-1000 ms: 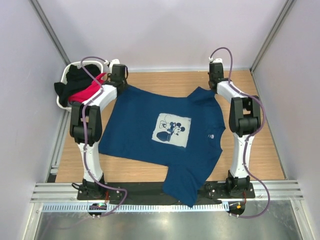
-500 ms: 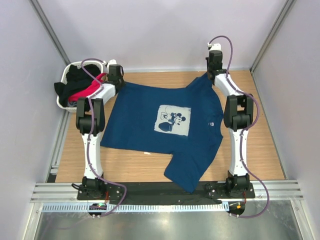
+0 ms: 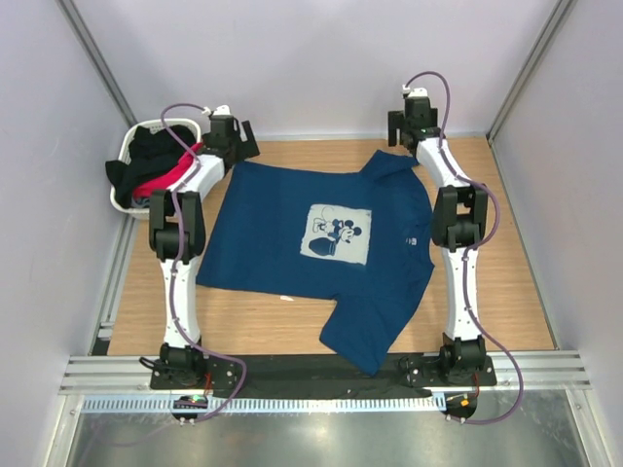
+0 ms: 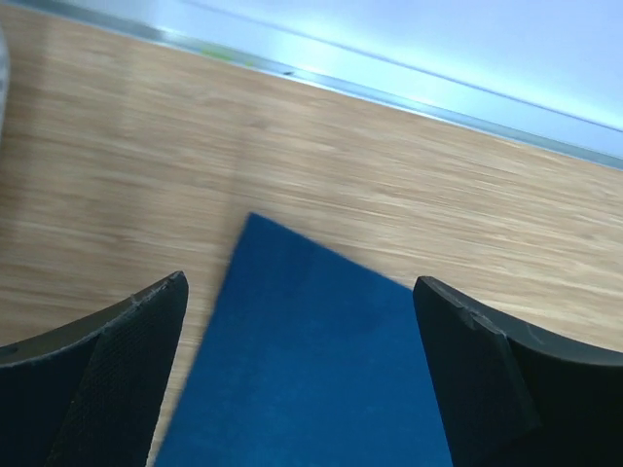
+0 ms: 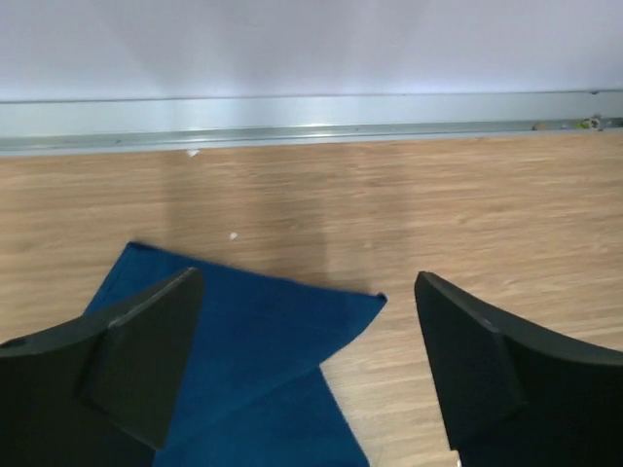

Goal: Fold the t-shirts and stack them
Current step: Flatten the tshirt out

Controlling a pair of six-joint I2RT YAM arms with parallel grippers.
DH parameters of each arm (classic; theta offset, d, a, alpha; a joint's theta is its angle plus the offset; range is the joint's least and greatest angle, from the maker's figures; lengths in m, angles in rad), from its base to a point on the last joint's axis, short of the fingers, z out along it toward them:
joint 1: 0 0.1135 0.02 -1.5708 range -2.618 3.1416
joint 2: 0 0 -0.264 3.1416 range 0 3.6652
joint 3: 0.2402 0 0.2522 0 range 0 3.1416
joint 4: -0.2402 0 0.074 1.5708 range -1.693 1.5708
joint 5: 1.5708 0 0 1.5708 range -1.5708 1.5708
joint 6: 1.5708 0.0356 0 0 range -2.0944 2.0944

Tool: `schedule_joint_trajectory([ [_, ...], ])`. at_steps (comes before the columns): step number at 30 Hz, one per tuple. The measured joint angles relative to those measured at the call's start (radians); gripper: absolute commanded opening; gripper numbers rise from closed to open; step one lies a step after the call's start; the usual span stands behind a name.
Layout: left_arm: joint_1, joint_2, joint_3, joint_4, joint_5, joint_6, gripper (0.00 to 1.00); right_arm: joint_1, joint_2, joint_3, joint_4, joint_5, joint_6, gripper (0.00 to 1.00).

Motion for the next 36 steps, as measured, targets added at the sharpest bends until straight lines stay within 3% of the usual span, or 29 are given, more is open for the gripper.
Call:
schedule_joint_trajectory([
  [5,-0.019,-0.105,-0.077,-0.053,0.053,-0.034,1.00,0.002,-0.132,-0.058,-0.130,-0.082,0.104,1.00],
  [14,-0.172,-0.653,-0.499,-0.158,0.010,-0.169,1.00,0.052,-0.780,-0.694,-0.148,-0.174,0.366,1.00],
  [18,-0.301,-0.864,-0.682,-0.211,-0.074,-0.259,0.97,0.097,-0.948,-1.004,-0.128,-0.183,0.485,0.99],
  [22,-0.322,-1.001,-0.931,-0.253,-0.105,-0.375,0.90,0.114,-0.970,-1.216,-0.161,-0.183,0.572,0.96],
  [26,-0.311,-1.056,-1.106,-0.291,-0.140,-0.442,0.77,0.114,-0.993,-1.285,-0.180,-0.178,0.639,0.88],
  [33,-0.310,-1.051,-1.153,-0.259,-0.175,-0.490,0.48,0.167,-1.032,-1.329,-0.090,-0.191,0.731,0.75],
  [36,-0.310,-0.978,-1.135,-0.246,-0.179,-0.501,0.45,0.194,-1.003,-1.332,-0.087,-0.199,0.749,0.70],
])
